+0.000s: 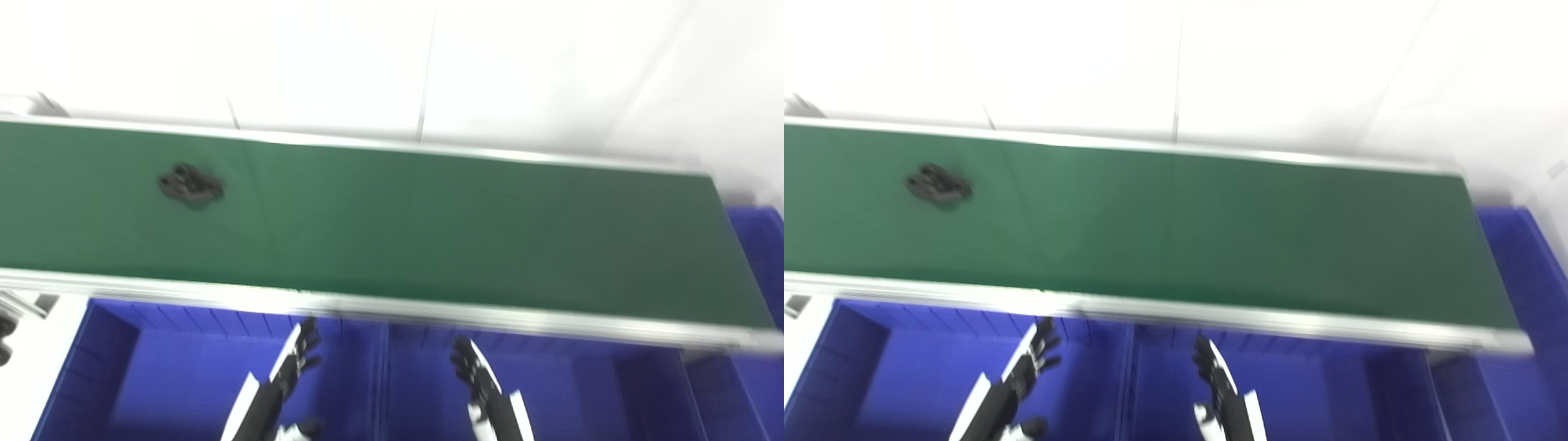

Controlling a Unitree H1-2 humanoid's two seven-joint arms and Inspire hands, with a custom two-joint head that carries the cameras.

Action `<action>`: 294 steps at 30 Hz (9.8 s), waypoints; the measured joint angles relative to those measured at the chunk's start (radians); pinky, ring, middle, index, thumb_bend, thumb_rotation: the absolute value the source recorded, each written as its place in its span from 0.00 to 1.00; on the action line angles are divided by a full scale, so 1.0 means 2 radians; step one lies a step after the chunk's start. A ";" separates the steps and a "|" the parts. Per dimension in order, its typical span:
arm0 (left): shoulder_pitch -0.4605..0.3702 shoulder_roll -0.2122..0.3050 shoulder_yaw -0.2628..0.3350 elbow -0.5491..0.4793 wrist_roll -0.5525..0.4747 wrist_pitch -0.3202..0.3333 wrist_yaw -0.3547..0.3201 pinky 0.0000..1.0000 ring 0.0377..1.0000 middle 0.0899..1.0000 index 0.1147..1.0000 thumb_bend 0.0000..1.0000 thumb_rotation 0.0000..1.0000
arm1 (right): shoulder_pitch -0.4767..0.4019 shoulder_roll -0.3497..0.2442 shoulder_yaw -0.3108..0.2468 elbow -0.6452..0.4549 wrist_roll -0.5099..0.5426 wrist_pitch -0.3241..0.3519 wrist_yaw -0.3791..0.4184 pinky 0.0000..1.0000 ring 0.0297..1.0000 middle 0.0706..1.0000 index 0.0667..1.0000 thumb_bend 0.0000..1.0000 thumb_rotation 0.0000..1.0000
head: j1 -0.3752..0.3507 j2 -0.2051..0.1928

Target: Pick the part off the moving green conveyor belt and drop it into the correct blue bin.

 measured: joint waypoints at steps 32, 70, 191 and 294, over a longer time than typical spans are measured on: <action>-0.044 0.014 -0.093 0.044 0.013 0.000 0.099 0.80 0.95 1.00 1.00 0.81 0.83 | 0.036 -0.023 -0.024 -0.104 0.006 -0.003 -0.010 0.87 0.87 0.86 0.91 0.76 0.81 | 0.061 -0.034; -0.041 0.014 -0.063 0.049 0.002 0.000 0.049 0.80 0.94 1.00 1.00 0.79 0.84 | -0.143 0.016 -0.042 -0.208 -0.186 0.132 0.010 0.63 0.79 0.85 0.88 0.85 0.81 | 0.053 -0.014; 0.027 -0.038 -0.023 -0.047 -0.001 0.013 -0.017 0.88 0.96 1.00 1.00 0.81 0.78 | -0.392 -0.007 0.175 -0.103 -0.417 0.386 0.074 0.16 0.20 0.28 0.45 0.51 0.13 | -0.030 0.061; 0.012 -0.041 0.078 -0.056 -0.051 0.017 -0.070 0.86 0.95 1.00 1.00 0.88 0.84 | 0.042 0.004 0.053 -0.074 -0.142 0.008 -0.078 0.88 0.89 0.92 0.96 0.90 1.00 | -0.076 0.066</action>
